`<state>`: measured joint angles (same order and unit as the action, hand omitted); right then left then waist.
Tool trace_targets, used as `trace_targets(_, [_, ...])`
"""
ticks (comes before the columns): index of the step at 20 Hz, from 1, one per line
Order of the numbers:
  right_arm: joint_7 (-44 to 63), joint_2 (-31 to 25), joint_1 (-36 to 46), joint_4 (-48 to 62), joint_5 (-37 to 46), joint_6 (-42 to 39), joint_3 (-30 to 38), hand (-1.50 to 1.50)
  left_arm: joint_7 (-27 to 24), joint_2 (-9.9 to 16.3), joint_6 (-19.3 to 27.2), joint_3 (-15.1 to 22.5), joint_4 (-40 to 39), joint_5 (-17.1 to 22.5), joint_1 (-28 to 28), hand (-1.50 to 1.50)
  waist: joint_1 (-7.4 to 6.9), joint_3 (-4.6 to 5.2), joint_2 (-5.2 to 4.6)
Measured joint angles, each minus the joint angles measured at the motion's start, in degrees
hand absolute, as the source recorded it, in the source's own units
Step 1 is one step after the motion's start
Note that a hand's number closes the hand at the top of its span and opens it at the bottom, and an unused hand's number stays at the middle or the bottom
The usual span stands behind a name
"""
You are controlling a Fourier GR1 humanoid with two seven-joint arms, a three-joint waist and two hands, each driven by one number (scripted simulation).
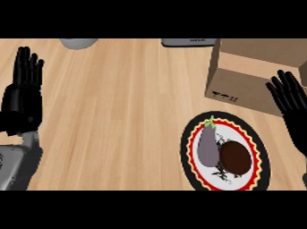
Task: Pick the cupcake from the plate and place it in the cardboard box
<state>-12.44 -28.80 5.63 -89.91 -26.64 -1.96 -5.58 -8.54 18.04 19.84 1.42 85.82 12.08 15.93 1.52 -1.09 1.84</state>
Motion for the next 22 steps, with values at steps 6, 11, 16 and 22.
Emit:
trace_targets(6, [2.8,-0.7,-5.1,-2.5,8.9,18.4,6.0,1.50,4.5,1.1,1.0,0.3,-4.1,-1.3,-6.1,0.00,2.35,1.29,-0.94])
trace_targets(11, [8.2,-3.4,-14.3,1.4,20.0,32.6,8.5,-1.50,6.9,0.8,1.1,0.7,-7.3,-1.2,-10.9,0.00,5.01,2.06,-1.80])
trace_targets(16, [11.8,-0.5,-23.7,-2.3,31.2,48.0,7.3,-1.50,7.5,0.1,0.9,1.6,-8.8,-1.3,-13.4,0.00,4.60,2.03,-1.58])
trace_targets(22, [22.5,0.8,-36.2,-9.1,42.8,54.8,2.5,-1.50,7.9,-0.3,-0.1,2.9,-8.8,-1.5,-14.0,0.00,2.32,2.10,-2.14])
